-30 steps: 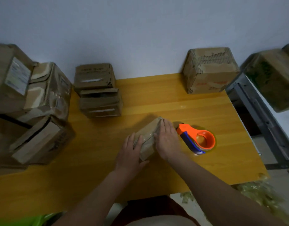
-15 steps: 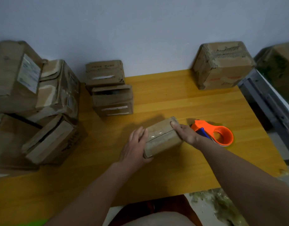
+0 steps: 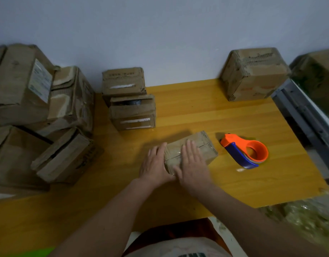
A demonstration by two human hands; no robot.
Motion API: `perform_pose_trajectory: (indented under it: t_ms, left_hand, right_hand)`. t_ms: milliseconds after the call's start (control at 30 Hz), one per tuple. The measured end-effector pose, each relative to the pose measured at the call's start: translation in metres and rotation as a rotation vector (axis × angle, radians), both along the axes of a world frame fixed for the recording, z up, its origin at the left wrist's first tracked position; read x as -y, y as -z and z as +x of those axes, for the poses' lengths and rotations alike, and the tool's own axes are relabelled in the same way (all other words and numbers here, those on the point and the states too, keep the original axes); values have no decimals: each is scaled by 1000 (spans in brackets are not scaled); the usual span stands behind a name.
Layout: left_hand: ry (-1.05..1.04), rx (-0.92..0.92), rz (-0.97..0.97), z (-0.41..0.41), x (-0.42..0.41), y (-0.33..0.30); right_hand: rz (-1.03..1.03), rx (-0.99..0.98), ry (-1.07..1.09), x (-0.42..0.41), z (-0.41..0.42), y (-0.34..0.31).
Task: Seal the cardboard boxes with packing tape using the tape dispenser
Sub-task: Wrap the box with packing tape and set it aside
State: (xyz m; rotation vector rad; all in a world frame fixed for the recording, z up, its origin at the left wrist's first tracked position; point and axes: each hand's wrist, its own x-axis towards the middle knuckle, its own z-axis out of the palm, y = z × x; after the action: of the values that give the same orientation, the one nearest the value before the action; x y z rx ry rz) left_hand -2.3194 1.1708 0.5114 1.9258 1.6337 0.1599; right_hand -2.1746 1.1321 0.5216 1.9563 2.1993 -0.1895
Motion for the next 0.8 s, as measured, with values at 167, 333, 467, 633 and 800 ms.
perform_pose_trajectory:
  t_ms: [167,333,467,633,800]
  left_hand:
    - [95,2,-79,-13,-5,0]
    - [59,41,-95,-15,-4,-2]
    - [75,-2,-90,-19,-1,-8]
    - [25,3,-113,-25,3,-16]
    - [-139,56,6,-8,-1,-26]
  right_hand:
    - [-13,-201,-314,15,-1,-2]
    - [10,-254,-329,12,0,-6]
    - [28,-148,-378,1,-8,-8]
    - [11,-294,-513,-9,7,-13]
    - [286,-588,97,-30,38,-35]
